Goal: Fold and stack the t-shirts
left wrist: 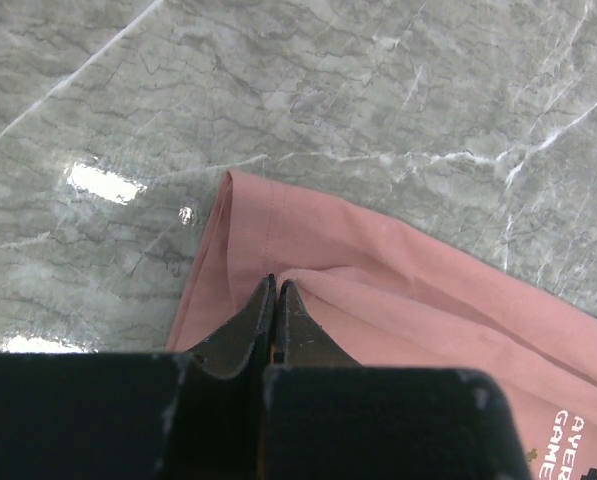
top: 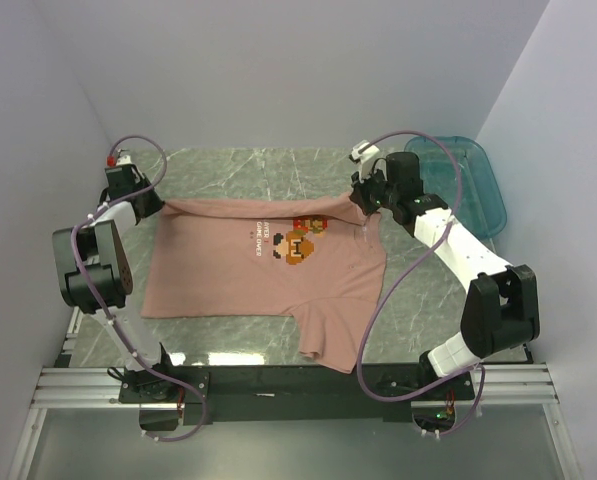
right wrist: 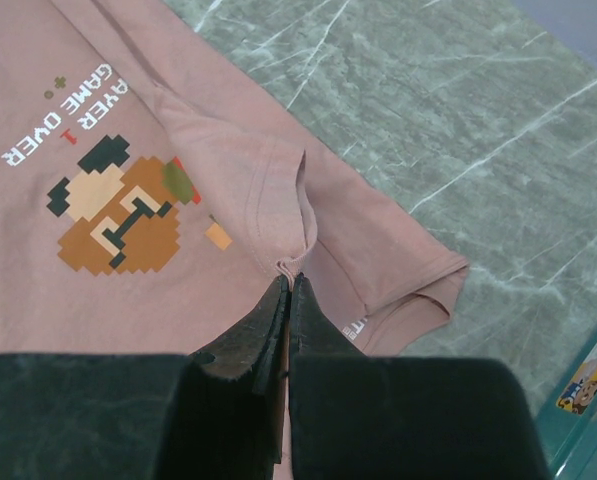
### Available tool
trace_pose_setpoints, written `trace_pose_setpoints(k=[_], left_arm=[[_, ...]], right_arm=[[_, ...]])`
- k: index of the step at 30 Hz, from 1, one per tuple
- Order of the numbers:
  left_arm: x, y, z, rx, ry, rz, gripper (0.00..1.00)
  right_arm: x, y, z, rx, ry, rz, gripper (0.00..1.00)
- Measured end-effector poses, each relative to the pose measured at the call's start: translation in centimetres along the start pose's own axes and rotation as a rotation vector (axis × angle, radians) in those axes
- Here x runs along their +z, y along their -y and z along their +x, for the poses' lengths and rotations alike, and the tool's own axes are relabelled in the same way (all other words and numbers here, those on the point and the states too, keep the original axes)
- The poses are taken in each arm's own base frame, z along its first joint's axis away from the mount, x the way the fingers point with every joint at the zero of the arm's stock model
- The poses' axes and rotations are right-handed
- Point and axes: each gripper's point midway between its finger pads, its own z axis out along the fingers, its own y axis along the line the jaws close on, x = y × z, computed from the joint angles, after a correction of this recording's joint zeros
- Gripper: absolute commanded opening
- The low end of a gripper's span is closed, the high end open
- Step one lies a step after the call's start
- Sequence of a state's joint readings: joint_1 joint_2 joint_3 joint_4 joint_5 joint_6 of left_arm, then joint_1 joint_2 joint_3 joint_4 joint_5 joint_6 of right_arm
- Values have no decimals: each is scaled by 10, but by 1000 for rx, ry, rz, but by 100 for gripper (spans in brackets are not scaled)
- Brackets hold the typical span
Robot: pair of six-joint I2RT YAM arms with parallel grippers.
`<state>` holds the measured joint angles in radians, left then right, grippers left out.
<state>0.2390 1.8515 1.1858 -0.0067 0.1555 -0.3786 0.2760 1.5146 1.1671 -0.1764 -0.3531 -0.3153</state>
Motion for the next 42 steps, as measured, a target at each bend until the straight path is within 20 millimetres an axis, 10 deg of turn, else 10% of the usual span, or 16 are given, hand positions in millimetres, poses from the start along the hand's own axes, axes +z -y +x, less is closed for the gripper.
trace_pose_setpoints(k=[5,13,22,42], left_arm=[[-3,1,-3,1,10,-2,3],[-14,-17,0,-26,26,-106,73],[-64,-36,-26,-108,138,-202,75],[-168,15,-34,-98,267,7,74]], right_arm=[[1,-1,4,2,-7,-4,0],[2,-5,13,-6,-25,-19,0],[2,-12,27,-9,-57,-54,0],[-5,-43,69,-91,-155,-222,0]])
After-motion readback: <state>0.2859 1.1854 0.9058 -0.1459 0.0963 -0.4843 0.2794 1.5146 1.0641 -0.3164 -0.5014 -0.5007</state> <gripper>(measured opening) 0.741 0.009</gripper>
